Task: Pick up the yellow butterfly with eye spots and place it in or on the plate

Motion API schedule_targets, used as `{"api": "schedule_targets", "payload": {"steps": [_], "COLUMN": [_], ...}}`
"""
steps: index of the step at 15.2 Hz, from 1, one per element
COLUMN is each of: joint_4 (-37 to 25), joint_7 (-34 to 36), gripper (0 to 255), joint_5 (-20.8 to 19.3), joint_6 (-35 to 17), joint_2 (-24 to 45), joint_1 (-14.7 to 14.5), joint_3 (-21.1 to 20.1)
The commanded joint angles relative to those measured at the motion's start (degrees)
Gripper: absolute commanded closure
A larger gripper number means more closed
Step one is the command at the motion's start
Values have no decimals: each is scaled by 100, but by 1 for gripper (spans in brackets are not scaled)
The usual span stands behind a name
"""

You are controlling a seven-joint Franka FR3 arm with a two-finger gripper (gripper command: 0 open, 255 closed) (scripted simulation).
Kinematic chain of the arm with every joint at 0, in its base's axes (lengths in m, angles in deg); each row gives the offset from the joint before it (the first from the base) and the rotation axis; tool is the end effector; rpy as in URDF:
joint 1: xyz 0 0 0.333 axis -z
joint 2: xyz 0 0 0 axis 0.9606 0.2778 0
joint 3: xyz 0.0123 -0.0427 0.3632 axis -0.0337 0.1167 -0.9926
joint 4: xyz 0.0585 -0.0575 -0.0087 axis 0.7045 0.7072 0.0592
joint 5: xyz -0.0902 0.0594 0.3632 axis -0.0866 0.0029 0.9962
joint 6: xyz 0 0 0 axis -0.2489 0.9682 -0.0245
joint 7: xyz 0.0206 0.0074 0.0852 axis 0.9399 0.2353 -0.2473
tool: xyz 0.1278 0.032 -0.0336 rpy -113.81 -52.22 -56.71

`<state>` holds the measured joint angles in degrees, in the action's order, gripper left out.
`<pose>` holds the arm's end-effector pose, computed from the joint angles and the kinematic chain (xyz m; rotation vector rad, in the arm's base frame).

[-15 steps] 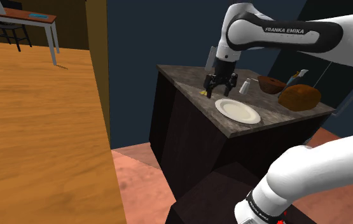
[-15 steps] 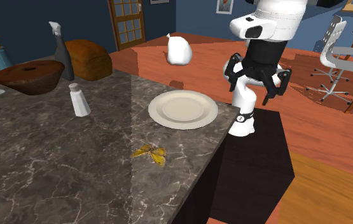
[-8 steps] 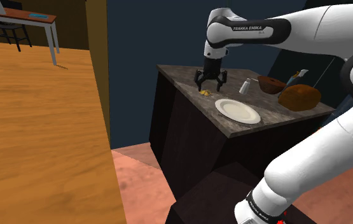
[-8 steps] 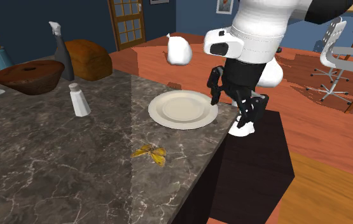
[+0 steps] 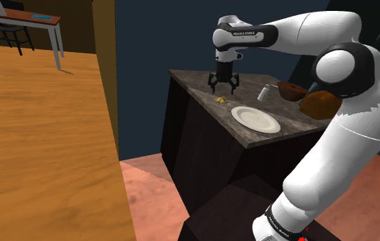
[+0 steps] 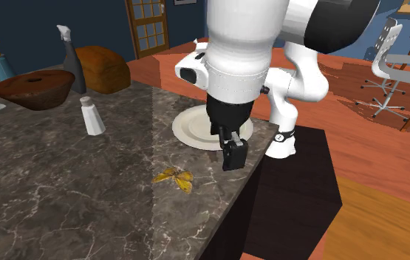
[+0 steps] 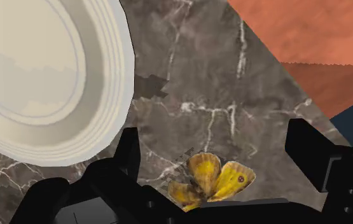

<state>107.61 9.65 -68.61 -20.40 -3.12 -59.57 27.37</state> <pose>0.5303 -0.1401 0.5502 2.5666 -1.4197 -0.1886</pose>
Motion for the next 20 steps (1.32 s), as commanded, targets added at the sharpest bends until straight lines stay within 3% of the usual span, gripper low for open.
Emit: {"api": "schedule_targets", "payload": {"steps": [1,7,15,20], "joint_4": [-570,-2174,-1310,-1309], "joint_7": [334,1147,1205,1205], "gripper": [0,0,0,0], "joint_5": [-58,-108,-122,-122], "joint_6": [193,780,124,124], "joint_2": [461,1694,1485,1485], "joint_1": [76,331,388,388], "joint_3": [95,471,499,499]}}
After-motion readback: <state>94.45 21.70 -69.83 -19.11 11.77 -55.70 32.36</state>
